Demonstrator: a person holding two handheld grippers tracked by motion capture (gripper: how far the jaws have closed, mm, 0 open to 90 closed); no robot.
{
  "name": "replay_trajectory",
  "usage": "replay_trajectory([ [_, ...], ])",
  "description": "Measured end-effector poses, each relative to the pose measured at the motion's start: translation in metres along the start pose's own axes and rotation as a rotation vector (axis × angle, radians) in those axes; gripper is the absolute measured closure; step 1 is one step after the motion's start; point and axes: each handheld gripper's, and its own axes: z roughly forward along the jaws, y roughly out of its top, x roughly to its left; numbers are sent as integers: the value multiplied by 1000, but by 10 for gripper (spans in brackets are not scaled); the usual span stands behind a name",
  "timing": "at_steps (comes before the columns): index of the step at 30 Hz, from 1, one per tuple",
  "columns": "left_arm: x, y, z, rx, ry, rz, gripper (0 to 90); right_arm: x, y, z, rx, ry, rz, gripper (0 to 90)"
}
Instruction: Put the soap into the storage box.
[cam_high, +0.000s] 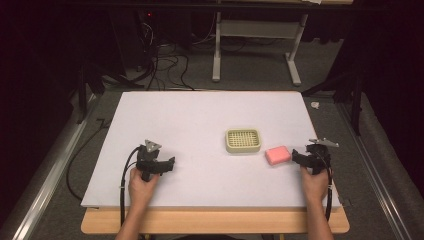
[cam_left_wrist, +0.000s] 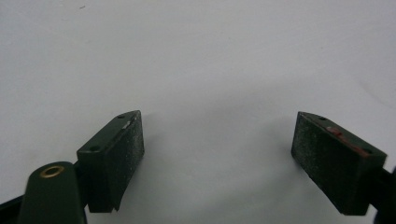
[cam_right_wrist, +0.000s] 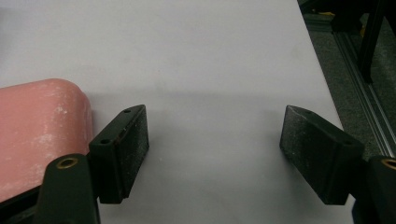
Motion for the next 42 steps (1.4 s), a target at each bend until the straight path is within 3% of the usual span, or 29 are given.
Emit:
replay_trajectory([
  [8, 0, 0, 0, 0, 0, 1, 175, -1, 1, 0, 7, 5, 1, 235],
  [15, 0, 0, 0, 0, 1, 1, 175, 0, 2, 1, 16, 28, -14, 164],
  [23, 0, 0, 0, 0, 1, 2, 175, -4, 1, -3, 23, 56, -28, 157],
  [33, 0, 0, 0, 0, 1, 1, 175, -8, -5, -21, -43, 88, -14, 163],
  [42, 0, 0, 0, 0, 2, 2, 175, -2, -11, -33, -78, 126, -21, 166],
])
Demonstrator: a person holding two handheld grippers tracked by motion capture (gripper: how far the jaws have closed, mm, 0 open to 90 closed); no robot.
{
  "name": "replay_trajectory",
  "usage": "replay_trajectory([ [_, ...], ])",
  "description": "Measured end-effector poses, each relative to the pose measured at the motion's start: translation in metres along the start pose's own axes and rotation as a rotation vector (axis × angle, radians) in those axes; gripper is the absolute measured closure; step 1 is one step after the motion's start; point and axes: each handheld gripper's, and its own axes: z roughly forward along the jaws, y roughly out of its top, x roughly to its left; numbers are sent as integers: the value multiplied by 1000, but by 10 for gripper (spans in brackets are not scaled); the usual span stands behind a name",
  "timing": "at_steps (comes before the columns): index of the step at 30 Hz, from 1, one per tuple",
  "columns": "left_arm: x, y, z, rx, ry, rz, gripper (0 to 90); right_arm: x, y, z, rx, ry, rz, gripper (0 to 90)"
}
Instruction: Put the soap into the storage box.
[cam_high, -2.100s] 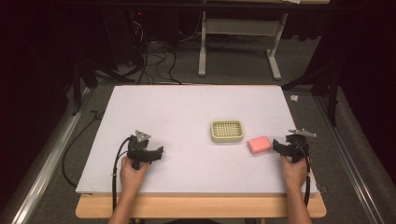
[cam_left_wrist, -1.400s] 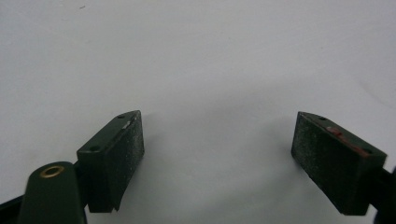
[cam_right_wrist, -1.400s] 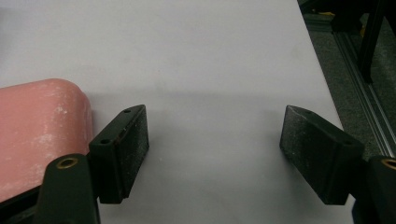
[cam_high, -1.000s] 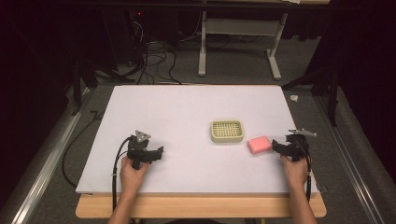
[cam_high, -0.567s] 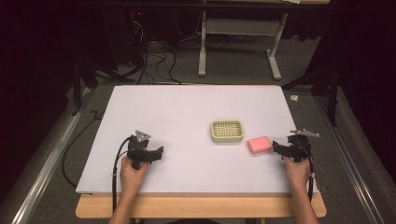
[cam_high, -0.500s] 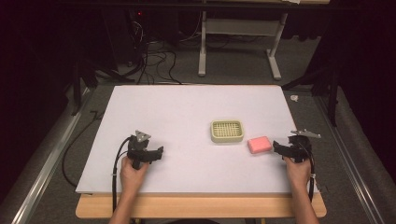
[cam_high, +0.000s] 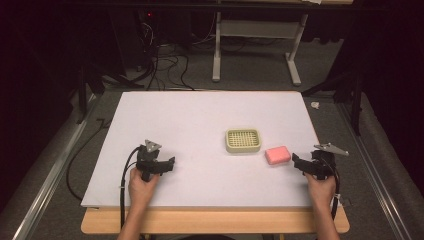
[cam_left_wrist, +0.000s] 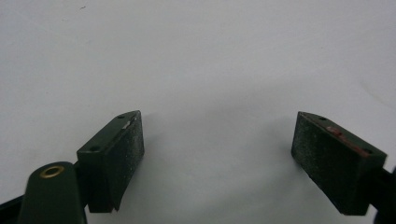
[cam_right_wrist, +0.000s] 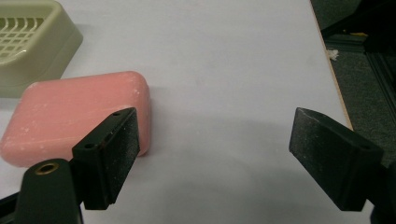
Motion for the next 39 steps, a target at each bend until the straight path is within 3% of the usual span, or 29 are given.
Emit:
replay_trajectory([
  [19, 0, 0, 0, 0, 0, 0, 175, 17, -11, -23, -56, 58, -38, 163],
  [39, 0, 0, 0, 1, 0, 1, 175, 44, -13, -17, -45, 113, -82, 144],
])
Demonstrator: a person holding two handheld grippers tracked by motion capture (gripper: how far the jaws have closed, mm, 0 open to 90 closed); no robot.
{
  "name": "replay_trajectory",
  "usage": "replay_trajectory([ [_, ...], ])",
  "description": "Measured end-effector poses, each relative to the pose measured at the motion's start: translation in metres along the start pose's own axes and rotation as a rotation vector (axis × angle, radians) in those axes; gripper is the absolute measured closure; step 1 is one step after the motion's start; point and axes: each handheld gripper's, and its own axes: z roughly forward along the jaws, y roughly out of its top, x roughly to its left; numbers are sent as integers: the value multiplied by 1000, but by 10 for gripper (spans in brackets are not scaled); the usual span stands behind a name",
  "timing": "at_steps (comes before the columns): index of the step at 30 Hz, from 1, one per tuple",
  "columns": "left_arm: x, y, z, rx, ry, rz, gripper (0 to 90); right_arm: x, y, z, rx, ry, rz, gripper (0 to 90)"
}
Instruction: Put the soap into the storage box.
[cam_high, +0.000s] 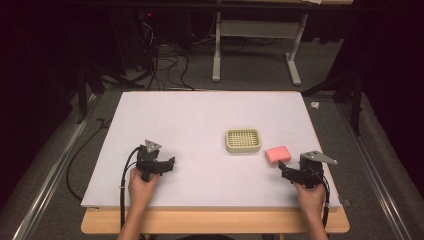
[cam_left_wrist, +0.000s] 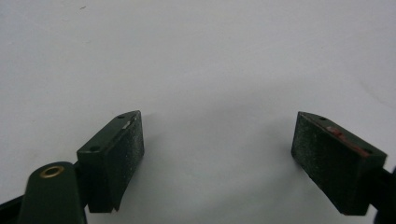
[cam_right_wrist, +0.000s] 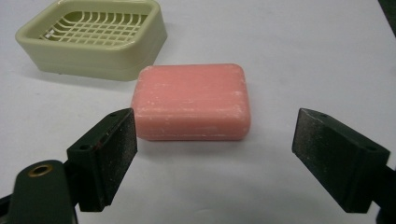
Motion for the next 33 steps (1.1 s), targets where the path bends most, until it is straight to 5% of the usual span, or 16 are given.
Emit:
replay_trajectory([
  [11, 0, 0, 0, -1, 0, -1, 175, 14, 11, 10, -12, 16, -46, 134],
  [33, 0, 0, 0, -1, 0, -1, 175, 21, 20, 42, 48, -37, -67, 122],
])
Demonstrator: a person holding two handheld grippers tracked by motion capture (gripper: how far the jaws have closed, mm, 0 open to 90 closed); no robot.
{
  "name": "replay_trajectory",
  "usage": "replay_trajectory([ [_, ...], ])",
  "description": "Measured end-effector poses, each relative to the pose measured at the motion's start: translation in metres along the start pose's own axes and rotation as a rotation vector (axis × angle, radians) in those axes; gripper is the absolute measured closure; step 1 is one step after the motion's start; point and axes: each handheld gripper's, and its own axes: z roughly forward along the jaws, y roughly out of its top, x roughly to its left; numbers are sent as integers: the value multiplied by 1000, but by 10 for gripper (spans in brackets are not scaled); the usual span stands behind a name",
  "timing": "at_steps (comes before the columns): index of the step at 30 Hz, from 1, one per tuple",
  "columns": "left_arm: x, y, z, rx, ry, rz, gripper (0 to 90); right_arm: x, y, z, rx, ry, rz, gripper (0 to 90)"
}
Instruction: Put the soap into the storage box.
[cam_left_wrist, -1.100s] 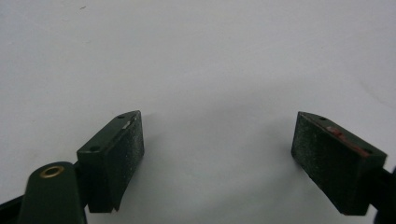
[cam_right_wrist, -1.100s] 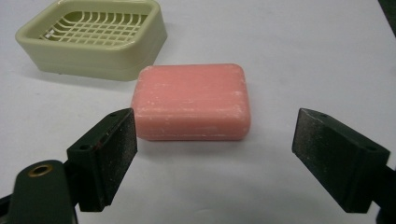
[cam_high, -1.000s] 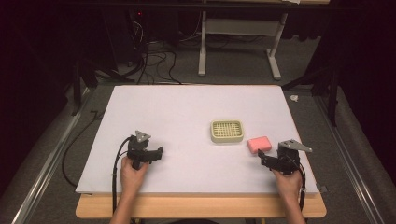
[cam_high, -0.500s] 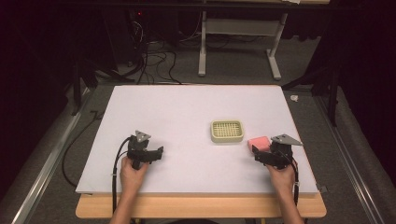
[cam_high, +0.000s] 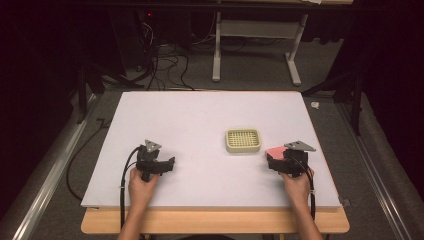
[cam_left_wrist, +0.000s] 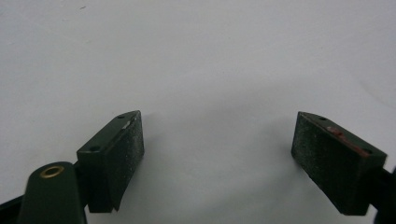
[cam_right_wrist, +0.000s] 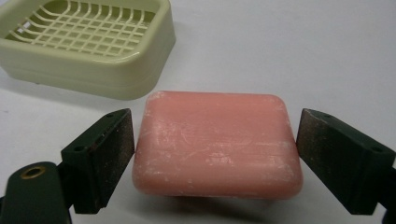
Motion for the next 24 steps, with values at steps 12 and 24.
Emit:
replay_trajectory([
  [12, 0, 0, 0, 0, 0, 0, 174, 1, -2, 12, 52, -7, 8, 124],
  [24, 0, 0, 0, 1, 0, 1, 174, 1, -1, 17, 97, 18, 0, 131],
])
